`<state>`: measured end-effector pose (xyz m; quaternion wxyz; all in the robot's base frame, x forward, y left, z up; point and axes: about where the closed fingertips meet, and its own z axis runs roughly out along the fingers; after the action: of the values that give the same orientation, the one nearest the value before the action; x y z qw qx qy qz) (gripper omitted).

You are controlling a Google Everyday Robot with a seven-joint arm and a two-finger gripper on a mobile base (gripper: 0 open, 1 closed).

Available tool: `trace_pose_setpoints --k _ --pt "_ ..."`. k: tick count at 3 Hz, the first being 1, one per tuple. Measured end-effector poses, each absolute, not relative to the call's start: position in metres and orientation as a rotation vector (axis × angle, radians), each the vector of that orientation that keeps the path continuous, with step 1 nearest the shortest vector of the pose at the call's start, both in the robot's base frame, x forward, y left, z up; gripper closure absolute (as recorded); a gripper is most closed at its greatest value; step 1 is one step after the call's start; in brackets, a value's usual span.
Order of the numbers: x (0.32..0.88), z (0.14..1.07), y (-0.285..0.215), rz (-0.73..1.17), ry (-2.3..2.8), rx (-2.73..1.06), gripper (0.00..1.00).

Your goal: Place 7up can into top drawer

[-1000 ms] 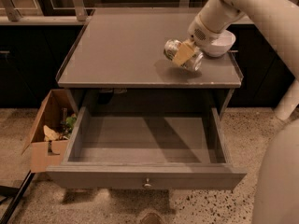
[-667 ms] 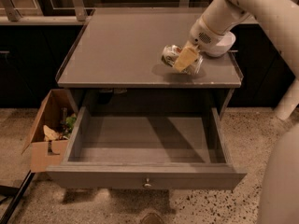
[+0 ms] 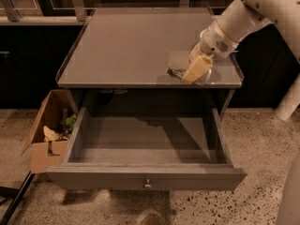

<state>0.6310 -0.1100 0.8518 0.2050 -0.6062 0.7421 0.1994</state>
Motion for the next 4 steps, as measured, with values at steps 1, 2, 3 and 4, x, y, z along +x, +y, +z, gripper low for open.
trace_pose_setpoints --k 1,2,3,4 --pt "0.629 0.852 -0.11 0.569 2.054 -1.694 1.0" --pt "0.628 0.851 -0.102 0.608 2.01 -1.713 1.0" --pt "0.608 0.849 -0.088 0.719 1.901 -1.728 1.0" --pt "0.583 0.852 -0.079 0.754 1.838 -1.7 1.0"
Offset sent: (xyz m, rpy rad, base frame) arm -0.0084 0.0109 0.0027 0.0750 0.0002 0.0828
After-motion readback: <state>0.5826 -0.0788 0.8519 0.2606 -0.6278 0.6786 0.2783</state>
